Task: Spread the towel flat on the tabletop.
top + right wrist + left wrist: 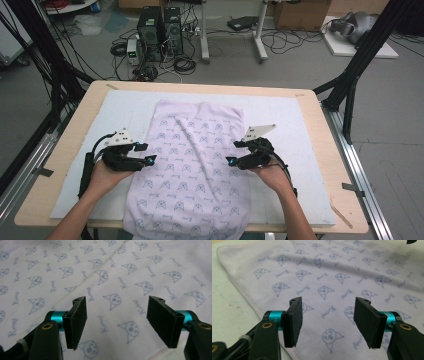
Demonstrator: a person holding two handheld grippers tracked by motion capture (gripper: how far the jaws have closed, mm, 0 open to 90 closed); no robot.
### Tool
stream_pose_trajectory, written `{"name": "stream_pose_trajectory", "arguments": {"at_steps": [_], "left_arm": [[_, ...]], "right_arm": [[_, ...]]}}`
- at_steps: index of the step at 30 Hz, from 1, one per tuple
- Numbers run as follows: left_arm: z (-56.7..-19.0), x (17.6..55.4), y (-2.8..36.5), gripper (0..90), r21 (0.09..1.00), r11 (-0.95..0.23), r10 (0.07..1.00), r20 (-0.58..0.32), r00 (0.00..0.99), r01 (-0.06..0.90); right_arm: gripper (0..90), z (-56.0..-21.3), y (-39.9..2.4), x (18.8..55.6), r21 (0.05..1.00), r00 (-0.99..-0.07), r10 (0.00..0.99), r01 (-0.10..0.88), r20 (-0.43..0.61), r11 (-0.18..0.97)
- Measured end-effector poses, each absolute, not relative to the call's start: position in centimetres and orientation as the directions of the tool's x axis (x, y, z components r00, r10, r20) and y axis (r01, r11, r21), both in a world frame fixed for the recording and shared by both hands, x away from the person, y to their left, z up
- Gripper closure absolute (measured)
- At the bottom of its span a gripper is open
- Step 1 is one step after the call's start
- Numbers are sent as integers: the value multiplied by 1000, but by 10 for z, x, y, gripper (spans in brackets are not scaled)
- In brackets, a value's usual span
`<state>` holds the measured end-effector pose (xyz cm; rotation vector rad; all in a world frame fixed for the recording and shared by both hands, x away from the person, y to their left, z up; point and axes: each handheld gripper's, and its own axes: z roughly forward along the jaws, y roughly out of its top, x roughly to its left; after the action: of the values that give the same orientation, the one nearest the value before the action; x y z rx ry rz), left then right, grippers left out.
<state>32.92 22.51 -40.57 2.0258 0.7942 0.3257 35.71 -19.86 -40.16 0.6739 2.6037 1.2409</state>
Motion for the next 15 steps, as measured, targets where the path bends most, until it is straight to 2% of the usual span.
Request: {"name": "stream_pose_trajectory", "arguments": {"at_steps": [15], "left_arm": [[-402,349,233,379,824,-339,684,-114,720,453]], "right_arm": [[311,-392,-206,376,777,-866,499,345,47,526]]}}
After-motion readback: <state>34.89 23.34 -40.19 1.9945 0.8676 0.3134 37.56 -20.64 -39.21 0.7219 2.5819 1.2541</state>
